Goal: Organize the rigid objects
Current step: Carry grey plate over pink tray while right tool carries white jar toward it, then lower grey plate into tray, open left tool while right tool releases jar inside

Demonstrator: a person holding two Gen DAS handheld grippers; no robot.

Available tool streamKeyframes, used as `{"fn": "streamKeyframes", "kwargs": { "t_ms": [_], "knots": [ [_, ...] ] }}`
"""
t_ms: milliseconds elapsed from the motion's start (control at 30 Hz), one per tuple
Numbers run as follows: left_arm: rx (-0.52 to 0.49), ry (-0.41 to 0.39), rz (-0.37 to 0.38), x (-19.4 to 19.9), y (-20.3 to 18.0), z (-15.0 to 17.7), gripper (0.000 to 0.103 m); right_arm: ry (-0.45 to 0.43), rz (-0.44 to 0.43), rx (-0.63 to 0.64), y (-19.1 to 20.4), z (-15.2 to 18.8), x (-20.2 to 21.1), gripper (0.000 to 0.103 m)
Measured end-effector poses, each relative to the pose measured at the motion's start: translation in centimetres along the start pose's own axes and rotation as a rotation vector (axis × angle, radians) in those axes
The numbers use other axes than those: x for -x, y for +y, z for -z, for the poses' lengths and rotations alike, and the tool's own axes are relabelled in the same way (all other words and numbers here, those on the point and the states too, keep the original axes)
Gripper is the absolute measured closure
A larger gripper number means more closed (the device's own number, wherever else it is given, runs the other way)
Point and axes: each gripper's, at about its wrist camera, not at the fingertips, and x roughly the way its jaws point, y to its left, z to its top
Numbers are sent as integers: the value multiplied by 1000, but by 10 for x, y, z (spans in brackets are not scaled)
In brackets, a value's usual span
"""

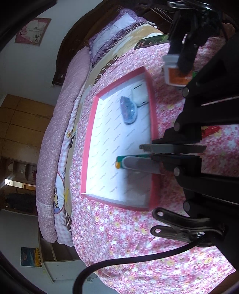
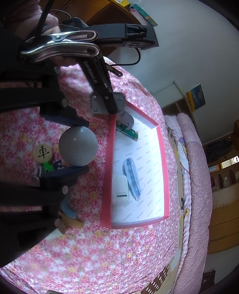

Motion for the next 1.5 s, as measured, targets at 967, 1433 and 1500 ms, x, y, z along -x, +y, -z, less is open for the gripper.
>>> {"fn": "streamKeyframes", "kwargs": {
  "t_ms": [967,1433,1500],
  "knots": [
    [-46,0,-103,-74,29,-66,94,6,31,6,-17,-23,-16,61],
    [-51,21,-111,-97,25,-83,83,-20,87,41,-27,-67,-34,61],
    [-57,27,-119,-98,22,-82,74,-23,101,47,-30,-75,-39,61]
  ]
}}
